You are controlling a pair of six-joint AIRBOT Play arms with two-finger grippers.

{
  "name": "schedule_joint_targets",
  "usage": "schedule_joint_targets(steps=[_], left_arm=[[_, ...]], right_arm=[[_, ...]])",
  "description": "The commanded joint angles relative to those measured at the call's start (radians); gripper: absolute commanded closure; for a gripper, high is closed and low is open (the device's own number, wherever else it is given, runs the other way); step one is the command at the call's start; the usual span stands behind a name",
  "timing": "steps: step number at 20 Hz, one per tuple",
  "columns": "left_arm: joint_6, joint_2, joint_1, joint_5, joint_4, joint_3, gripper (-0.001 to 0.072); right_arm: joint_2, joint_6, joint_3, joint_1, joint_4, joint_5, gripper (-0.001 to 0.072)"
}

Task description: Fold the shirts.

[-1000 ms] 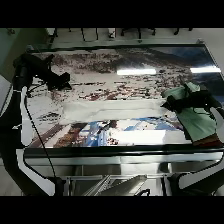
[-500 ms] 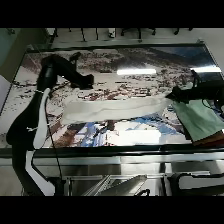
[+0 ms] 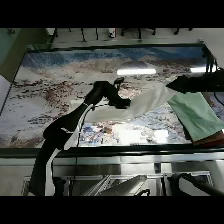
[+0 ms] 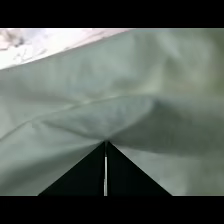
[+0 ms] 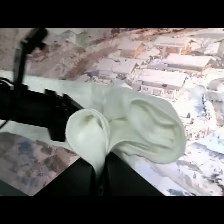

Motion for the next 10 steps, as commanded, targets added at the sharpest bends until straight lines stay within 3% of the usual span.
schedule_joint_targets(steps=[1, 6, 10], left_arm=[[-0.003, -0.056, -0.048, -0.076, -0.091, 0.002, 0.0689], [-0.008, 0.026, -0.009, -0.035, -0.160, 0.002, 0.0689], [0.054, 0.296, 0.180, 0.125, -0.165, 0.001, 0.0690]], right_arm=[[0.080, 0.014, 0.002, 0.012, 0.005, -0.034, 0.0690], [0.083, 0.024, 0.002, 0.013, 0.005, -0.059, 0.0690], [0.080, 0.051, 0.002, 0.066, 0.007, -0.043, 0.0690]])
